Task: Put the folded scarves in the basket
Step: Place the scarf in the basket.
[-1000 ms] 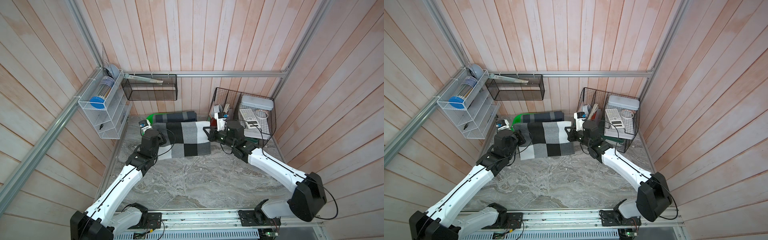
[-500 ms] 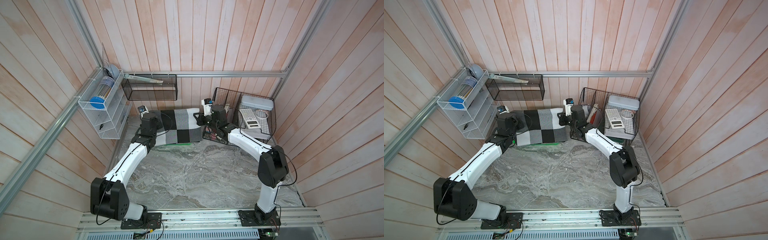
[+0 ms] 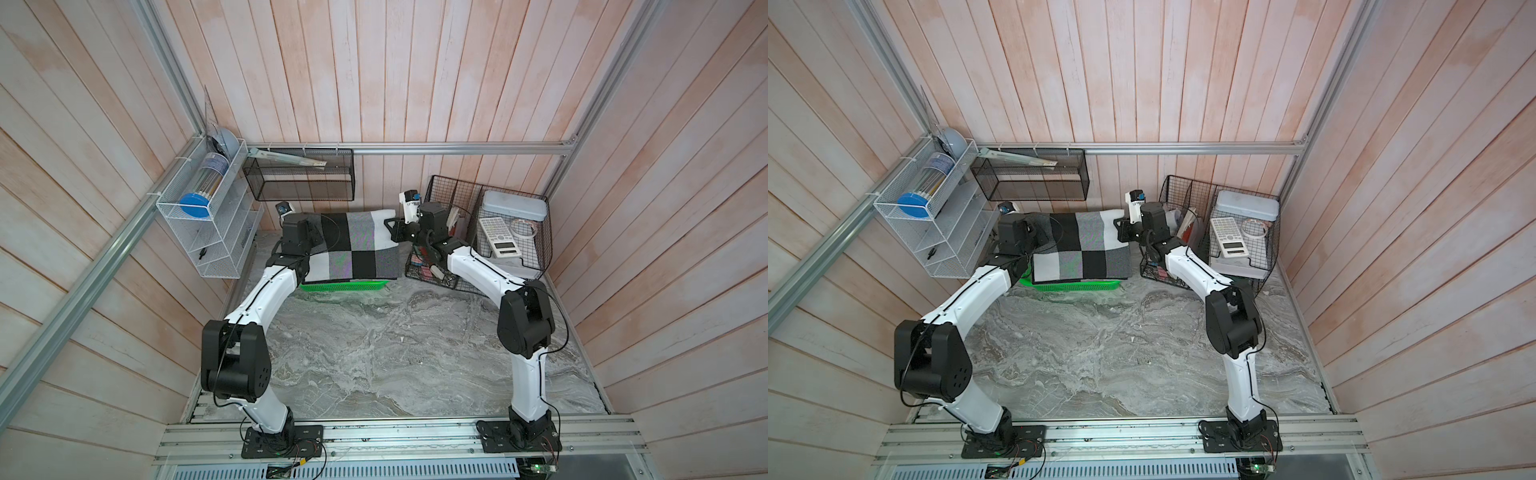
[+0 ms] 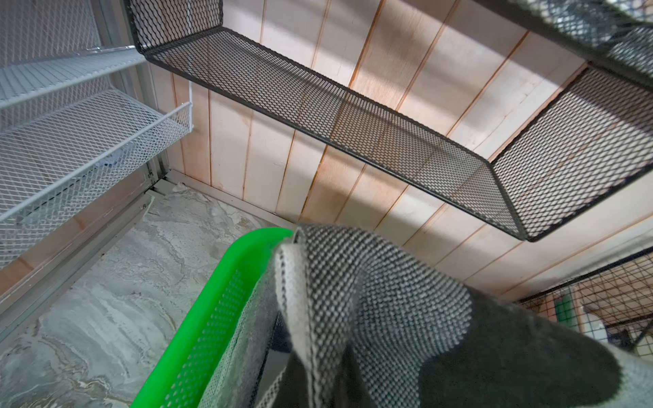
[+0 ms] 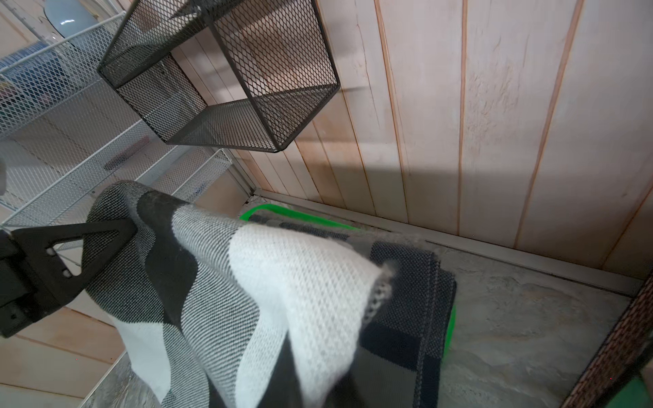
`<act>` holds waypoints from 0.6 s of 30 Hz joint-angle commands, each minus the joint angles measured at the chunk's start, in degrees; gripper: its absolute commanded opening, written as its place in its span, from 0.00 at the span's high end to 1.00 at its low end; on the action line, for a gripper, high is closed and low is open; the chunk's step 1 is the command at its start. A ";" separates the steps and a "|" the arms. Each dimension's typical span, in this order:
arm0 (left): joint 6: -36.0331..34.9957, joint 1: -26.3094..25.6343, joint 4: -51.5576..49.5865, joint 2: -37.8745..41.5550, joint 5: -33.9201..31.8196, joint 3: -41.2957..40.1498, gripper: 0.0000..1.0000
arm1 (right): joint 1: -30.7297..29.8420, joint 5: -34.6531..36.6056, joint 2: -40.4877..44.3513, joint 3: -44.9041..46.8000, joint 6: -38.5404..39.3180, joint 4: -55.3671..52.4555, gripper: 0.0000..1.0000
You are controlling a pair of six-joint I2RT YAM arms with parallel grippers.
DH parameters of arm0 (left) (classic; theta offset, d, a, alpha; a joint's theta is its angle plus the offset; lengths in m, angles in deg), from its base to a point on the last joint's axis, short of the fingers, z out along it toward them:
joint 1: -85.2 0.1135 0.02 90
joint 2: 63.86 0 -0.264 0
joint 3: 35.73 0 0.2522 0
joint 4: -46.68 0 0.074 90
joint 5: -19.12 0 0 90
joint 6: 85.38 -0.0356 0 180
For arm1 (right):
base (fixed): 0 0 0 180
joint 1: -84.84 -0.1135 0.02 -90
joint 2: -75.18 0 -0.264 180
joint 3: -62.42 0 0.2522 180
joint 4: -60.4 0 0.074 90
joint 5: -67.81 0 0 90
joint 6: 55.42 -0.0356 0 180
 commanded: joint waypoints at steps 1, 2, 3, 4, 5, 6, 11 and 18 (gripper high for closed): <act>-0.47 1.58 2.51 -1.76 -1.12 3.72 1.00 | 1.65 -0.04 -1.31 -3.01 0.30 1.03 1.00; -0.39 1.62 2.66 -2.05 -1.26 3.93 1.00 | 1.75 -0.16 -1.68 -3.40 0.24 0.99 1.00; -0.15 1.73 2.99 -2.30 -1.55 3.94 1.00 | 1.70 -0.27 -2.12 -3.86 0.31 0.78 1.00; -0.15 1.80 3.32 -2.45 -1.55 3.99 1.00 | 1.72 -0.36 -2.47 -4.40 0.27 0.48 1.00; 0.09 1.93 3.82 -2.58 -1.72 4.08 1.00 | 1.77 -0.46 -2.93 -4.98 0.30 0.25 1.00; 0.24 2.08 4.36 -2.74 -1.68 4.21 1.00 | 1.79 -0.53 -3.28 -5.52 0.27 0.05 1.00; 0.10 2.42 2.88 -5.35 -1.93 7.47 1.00 | 1.87 -0.97 -5.53 -8.64 0.17 -0.74 1.00; 0.48 2.72 2.10 -8.29 -0.33 9.87 1.00 | 1.98 -2.16 -8.79 -12.64 -0.27 -2.39 1.00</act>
